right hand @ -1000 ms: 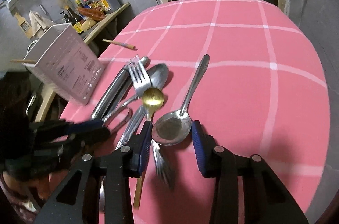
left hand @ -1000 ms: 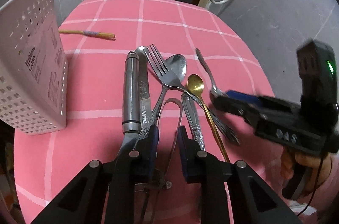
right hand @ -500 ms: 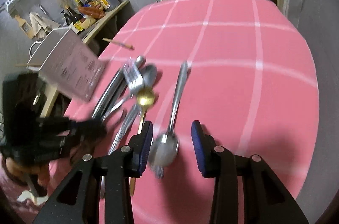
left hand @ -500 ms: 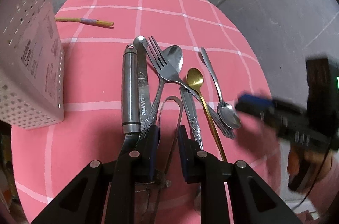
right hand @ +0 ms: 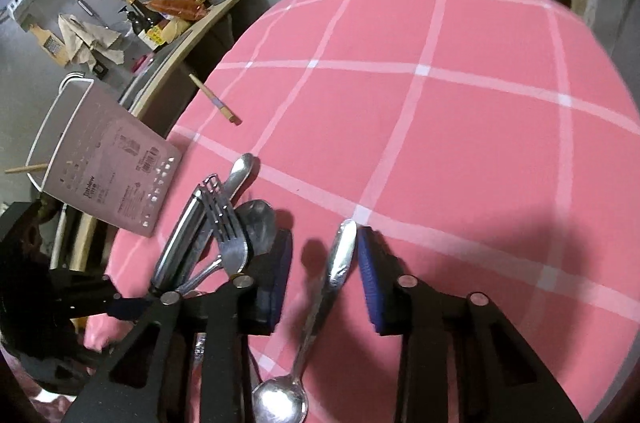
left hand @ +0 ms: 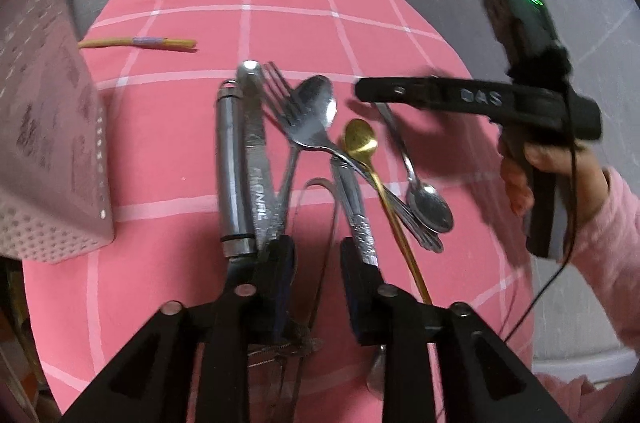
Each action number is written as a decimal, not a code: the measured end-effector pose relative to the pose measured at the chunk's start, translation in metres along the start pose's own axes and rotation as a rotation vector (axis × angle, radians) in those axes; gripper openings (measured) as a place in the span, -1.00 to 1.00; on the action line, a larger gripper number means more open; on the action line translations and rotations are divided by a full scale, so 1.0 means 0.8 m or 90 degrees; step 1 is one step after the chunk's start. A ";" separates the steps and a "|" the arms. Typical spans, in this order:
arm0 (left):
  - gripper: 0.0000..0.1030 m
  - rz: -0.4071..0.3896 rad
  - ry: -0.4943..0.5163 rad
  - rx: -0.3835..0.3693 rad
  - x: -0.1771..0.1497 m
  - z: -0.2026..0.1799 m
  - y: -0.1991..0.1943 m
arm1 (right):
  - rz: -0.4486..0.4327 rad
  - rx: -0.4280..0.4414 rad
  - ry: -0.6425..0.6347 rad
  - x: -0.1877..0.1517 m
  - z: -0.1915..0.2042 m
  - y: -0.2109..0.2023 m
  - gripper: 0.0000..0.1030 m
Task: Organize utensils
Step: 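Grasp a silver spoon with the right gripper while the left gripper lifts the tongs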
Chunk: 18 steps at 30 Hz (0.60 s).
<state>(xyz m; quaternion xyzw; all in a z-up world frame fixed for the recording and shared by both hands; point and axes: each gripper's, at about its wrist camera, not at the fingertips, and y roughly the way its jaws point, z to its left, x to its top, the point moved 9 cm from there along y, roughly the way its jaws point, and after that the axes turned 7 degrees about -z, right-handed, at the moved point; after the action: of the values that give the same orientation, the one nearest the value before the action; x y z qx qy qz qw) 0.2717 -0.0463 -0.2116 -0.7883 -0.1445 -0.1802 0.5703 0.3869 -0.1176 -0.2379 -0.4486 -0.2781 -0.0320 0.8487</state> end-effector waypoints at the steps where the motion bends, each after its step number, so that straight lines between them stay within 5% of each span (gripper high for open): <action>1: -0.26 0.006 0.010 -0.008 0.000 -0.005 0.001 | 0.005 0.004 0.004 -0.003 0.002 0.003 -0.76; 6: -0.18 0.032 0.071 0.012 0.001 -0.019 0.010 | 0.009 0.019 0.018 -0.017 0.010 0.001 -0.94; 10: -0.62 0.040 0.067 0.042 0.005 -0.010 0.013 | -0.017 0.030 0.037 -0.024 0.015 -0.021 -0.96; 18: -0.62 0.021 0.020 -0.020 0.005 -0.003 0.000 | -0.090 0.026 0.097 -0.043 0.017 -0.079 -0.96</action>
<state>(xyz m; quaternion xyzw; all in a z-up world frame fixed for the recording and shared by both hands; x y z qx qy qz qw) 0.2754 -0.0487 -0.2090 -0.7964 -0.1194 -0.1852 0.5631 0.3326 -0.1512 -0.2025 -0.4069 -0.2446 -0.1203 0.8718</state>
